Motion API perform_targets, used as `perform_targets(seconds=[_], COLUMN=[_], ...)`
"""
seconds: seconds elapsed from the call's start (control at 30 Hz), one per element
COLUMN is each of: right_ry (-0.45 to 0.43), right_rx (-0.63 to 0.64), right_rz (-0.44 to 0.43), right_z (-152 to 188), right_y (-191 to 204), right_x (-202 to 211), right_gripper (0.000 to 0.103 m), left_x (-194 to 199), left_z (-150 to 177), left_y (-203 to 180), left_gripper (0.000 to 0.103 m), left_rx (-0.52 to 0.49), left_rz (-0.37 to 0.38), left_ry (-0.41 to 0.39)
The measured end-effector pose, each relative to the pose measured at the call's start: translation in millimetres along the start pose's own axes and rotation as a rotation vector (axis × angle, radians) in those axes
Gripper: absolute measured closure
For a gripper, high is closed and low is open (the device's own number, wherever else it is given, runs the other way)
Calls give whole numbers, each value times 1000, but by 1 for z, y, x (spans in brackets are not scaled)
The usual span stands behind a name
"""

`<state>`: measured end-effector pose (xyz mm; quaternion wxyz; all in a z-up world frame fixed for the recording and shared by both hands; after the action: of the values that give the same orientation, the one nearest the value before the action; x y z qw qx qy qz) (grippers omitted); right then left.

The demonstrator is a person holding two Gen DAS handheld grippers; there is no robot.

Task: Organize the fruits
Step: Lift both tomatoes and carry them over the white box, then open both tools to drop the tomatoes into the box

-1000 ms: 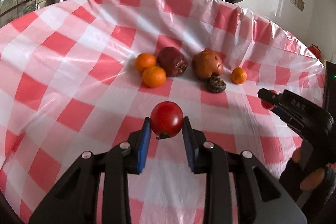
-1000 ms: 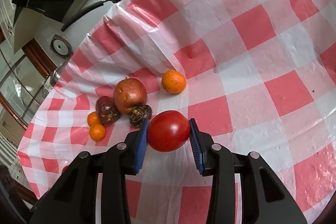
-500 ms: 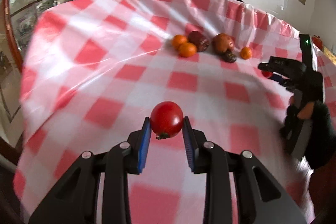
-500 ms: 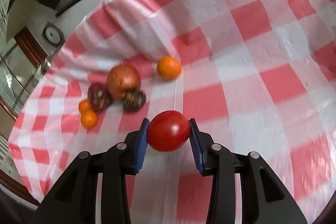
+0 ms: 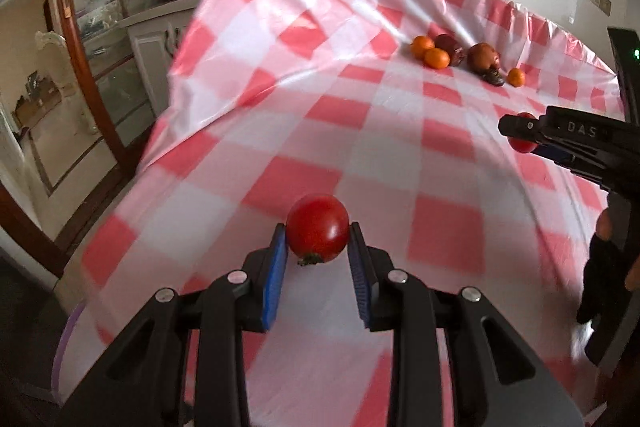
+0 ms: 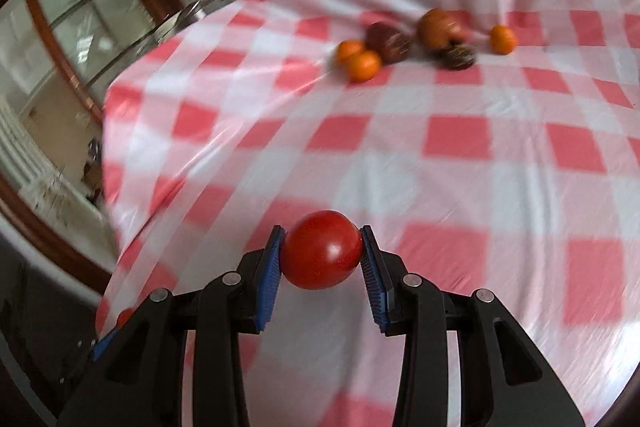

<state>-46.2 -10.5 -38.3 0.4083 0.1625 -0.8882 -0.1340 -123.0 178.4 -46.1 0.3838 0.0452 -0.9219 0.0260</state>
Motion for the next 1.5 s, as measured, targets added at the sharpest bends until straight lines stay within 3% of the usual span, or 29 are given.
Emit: perform_targets(seconds=[0.4, 0.67, 0.9, 1.17, 1.5], right_ry=[57, 104, 152, 298, 507], right_rx=[258, 456, 677, 827, 952], right_rz=[-90, -160, -248, -323, -210], right_z=[82, 138, 203, 278, 353], right_y=[116, 190, 251, 278, 257], right_x=[28, 36, 43, 30, -24], right_gripper=[65, 65, 65, 65, 64], left_x=[51, 77, 83, 77, 50], left_z=[51, 98, 153, 214, 266], left_y=[67, 133, 192, 235, 246], left_gripper=[72, 72, 72, 72, 72], left_rx=[39, 153, 278, 375, 415], left_rz=[-65, -120, -182, -230, -242], left_ry=[-39, -32, 22, 107, 244])
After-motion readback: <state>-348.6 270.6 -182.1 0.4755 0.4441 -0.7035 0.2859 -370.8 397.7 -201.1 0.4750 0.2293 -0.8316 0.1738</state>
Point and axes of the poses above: each gripper's, at about its wrist camera, not at the fingertips, and x roughly against the way its jaws point, y to its left, z to its underside, the point moved 10 cm from there along -x, roughly the way its jaws point, and after that the axes turned 2 degrees about z, right-handed, at the moved point
